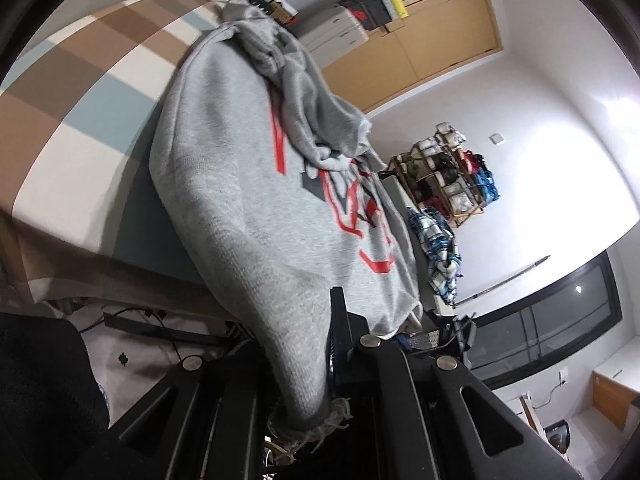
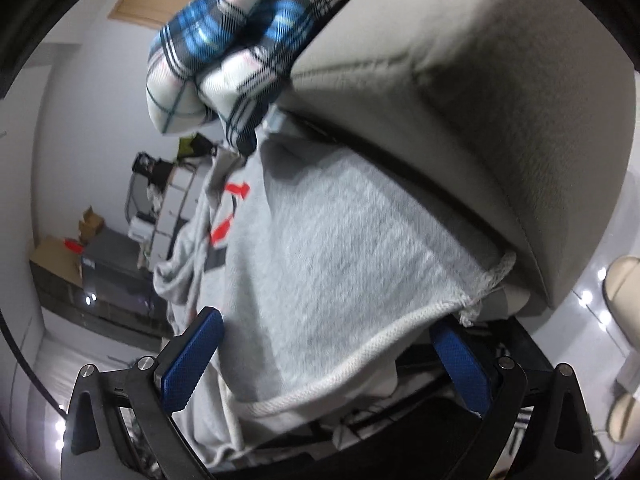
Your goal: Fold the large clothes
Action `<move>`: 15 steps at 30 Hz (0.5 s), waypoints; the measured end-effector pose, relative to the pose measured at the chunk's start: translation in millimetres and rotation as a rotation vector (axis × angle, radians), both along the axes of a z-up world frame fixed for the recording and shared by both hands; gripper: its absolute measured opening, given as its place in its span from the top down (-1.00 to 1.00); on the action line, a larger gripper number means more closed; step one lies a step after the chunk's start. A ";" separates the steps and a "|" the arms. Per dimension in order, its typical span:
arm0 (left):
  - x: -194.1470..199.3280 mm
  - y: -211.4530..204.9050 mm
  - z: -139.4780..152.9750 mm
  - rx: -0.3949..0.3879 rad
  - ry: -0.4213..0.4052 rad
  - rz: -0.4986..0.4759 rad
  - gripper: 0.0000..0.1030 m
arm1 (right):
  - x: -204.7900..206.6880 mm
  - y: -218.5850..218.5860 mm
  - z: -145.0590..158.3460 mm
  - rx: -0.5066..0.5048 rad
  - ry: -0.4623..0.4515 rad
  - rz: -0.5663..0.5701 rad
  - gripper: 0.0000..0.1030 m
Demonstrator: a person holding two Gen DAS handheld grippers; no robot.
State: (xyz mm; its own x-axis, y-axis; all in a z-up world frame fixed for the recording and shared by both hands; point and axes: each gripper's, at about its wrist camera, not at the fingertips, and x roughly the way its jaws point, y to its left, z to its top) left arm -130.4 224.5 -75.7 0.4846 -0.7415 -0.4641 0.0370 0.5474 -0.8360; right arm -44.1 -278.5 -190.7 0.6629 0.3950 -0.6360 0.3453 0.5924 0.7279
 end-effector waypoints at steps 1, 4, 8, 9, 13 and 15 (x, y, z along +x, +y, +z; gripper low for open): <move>0.3 0.7 -1.3 0.003 0.010 0.004 0.94 | -2.5 -0.9 1.7 0.006 -0.016 -0.010 -1.00; 0.2 0.0 -3.5 0.036 0.034 0.018 0.94 | -15.0 -4.4 8.2 0.026 -0.058 -0.043 -1.00; -0.4 -3.5 -2.8 0.055 0.035 0.014 0.94 | -33.0 -9.2 18.8 0.031 -0.133 -0.072 -0.89; -1.0 -3.8 -3.4 0.053 0.036 0.013 0.94 | -35.2 -9.6 21.2 0.032 -0.146 -0.068 -0.84; 0.2 -3.8 -7.1 0.062 0.054 0.013 0.94 | -33.6 -5.8 35.7 -0.028 -0.173 -0.050 -0.40; 0.8 -5.2 -10.8 0.075 0.074 0.014 0.93 | -29.6 -5.1 34.2 -0.075 -0.120 -0.062 -0.15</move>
